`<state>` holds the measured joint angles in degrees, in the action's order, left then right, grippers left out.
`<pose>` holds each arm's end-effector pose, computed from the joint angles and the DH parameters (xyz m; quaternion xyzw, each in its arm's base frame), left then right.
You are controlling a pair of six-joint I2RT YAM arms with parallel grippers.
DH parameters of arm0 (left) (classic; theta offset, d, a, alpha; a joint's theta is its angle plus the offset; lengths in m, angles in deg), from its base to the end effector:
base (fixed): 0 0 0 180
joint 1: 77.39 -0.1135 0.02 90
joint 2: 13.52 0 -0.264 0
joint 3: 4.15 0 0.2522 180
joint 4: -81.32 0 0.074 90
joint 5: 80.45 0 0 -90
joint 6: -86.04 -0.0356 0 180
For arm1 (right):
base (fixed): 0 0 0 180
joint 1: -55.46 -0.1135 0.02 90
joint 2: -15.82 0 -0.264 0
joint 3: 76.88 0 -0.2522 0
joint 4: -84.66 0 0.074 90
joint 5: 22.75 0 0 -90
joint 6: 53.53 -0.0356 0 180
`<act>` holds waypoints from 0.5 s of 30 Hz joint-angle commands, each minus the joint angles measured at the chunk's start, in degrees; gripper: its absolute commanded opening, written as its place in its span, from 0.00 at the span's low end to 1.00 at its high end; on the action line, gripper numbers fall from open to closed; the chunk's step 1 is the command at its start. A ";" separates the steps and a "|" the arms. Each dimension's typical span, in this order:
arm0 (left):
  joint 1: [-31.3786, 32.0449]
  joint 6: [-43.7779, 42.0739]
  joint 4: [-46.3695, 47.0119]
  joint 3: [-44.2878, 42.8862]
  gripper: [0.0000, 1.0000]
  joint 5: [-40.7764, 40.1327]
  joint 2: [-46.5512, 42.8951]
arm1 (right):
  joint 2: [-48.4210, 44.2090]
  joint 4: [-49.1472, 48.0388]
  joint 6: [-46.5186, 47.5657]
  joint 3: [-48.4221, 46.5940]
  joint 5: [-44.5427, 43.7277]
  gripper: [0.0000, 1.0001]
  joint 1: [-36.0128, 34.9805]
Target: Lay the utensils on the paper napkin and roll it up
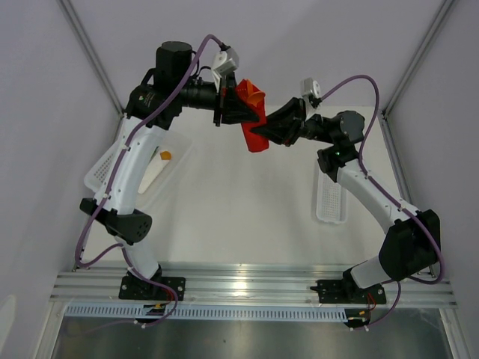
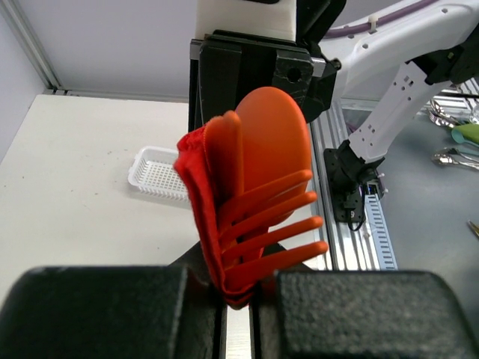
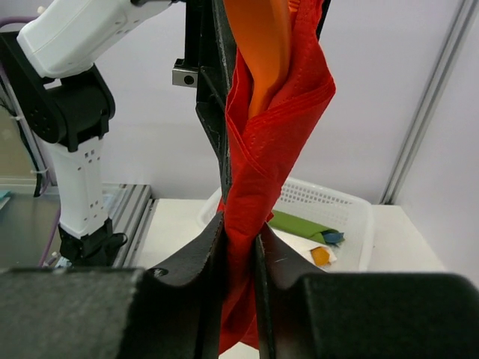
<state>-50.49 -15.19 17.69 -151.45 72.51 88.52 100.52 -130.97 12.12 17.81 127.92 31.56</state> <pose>0.2872 -0.1813 0.5224 0.5147 0.5538 -0.4875 0.4367 0.2814 0.1586 0.4331 -0.4490 0.3920 0.5231 0.6093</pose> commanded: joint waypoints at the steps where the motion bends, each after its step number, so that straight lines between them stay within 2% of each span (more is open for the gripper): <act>1: 0.53 -4.76 -1.19 -2.61 0.01 4.01 -1.14 | 0.46 2.54 0.71 -1.58 3.93 0.19 0.78; 6: 0.53 -7.67 -4.27 -2.96 0.01 3.49 -1.14 | 0.46 3.42 1.42 -1.84 5.34 0.09 0.79; 9: 0.53 -7.67 -4.27 -2.61 0.07 2.17 -1.23 | 0.46 3.51 1.68 -1.75 5.43 0.02 0.87; 13: 0.53 -4.78 -2.43 -2.87 0.48 -0.90 -1.49 | 0.11 4.29 3.00 -1.14 3.77 0.00 0.87; 15: 0.44 -3.55 -1.90 -3.05 0.58 -2.31 -1.67 | -0.15 4.91 4.67 -0.87 2.01 0.00 0.87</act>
<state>-50.14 -20.17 13.49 -151.97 71.55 88.50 100.63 -126.77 14.28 17.75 131.43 32.11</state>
